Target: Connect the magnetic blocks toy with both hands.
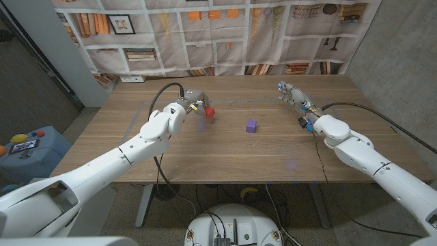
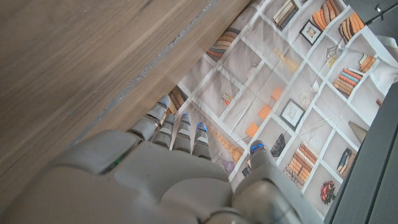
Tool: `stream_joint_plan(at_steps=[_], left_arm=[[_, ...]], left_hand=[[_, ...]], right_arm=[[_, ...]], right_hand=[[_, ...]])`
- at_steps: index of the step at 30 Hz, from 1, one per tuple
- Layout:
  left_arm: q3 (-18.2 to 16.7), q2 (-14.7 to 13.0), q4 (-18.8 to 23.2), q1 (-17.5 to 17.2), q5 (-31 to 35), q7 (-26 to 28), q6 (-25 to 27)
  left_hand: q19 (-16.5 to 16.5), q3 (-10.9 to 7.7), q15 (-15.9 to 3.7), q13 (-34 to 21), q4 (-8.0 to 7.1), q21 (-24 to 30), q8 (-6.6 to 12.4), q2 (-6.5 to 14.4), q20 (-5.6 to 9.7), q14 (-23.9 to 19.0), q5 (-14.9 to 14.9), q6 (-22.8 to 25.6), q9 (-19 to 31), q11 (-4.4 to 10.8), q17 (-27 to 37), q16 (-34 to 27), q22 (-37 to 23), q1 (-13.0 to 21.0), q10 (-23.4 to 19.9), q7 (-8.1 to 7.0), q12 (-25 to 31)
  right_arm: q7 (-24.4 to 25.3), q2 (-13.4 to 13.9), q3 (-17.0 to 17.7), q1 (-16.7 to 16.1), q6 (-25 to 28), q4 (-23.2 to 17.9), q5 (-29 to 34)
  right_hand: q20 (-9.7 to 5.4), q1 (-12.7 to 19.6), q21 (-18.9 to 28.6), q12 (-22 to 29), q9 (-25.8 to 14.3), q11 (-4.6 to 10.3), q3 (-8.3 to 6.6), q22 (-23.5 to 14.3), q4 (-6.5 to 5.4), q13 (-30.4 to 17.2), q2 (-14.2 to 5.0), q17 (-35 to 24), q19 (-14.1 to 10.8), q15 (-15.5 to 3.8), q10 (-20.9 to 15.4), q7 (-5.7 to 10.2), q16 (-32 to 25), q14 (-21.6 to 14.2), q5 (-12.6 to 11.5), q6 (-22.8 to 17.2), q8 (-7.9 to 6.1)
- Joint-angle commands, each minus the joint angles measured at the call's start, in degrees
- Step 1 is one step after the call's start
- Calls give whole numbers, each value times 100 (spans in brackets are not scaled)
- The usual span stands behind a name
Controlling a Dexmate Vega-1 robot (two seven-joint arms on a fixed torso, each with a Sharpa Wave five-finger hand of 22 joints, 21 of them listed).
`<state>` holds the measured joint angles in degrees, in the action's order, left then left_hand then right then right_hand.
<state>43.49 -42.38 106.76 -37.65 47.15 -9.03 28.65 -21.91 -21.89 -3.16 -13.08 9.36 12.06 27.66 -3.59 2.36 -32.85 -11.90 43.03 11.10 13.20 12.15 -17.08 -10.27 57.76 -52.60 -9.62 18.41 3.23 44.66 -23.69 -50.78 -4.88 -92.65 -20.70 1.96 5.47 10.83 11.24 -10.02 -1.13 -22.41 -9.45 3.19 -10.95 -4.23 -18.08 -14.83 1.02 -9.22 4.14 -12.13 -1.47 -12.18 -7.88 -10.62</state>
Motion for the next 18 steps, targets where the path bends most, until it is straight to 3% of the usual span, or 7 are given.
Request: stream_joint_plan(at_steps=[1, 6, 13, 18], left_arm=[[34, 89, 26, 52, -140, 66, 102], [51, 121, 68, 46, -180, 55, 231], [90, 115, 133, 45, -194, 25, 370], [68, 104, 182, 23, -252, 25, 473]], left_hand=[[27, 35, -949, -13, -3, -15, 2, 70, 51, 35, -37, 449, 80, -22, 14, 29, -22, -2, -7, -116, -6], [42, 48, -947, -19, -7, -20, -2, 79, 52, 41, -37, 446, 81, -22, 16, 33, -22, -7, -6, -119, -10], [47, 68, -947, -28, -10, -20, -3, 93, 57, 50, -38, 454, 83, -22, 18, 40, -23, -12, -8, -124, -17], [59, 79, -949, -34, -9, -24, -5, 102, 58, 55, -39, 458, 84, -21, 19, 45, -23, -11, -7, -124, -23]], right_arm=[[264, 590, -167, 8, 1094, -968, 885], [218, 751, -246, 67, 1415, -1243, 1171], [15, 940, -425, 227, 1902, -1596, 1580], [-85, 999, -556, 319, 2064, -1743, 1887]], right_hand=[[-2, 193, 5, 17, -22, -33, -27, -18, 143, -18, 69, 22, -15, 35, -21, 39, 1, -22, 27, -65, -77], [20, 333, -2, 11, -31, 3, -59, -17, 293, -23, 137, 57, -7, 53, 2, 48, 14, -6, 50, -69, -86], [164, 676, -35, -20, -55, 17, -138, -19, 604, -41, 275, 126, 103, 206, 140, 139, 46, 86, 111, 5, -84], [244, 900, -43, -56, -74, -31, -182, -21, 707, -55, 368, 159, 185, 303, 346, 175, 72, 216, 154, 100, -78]])
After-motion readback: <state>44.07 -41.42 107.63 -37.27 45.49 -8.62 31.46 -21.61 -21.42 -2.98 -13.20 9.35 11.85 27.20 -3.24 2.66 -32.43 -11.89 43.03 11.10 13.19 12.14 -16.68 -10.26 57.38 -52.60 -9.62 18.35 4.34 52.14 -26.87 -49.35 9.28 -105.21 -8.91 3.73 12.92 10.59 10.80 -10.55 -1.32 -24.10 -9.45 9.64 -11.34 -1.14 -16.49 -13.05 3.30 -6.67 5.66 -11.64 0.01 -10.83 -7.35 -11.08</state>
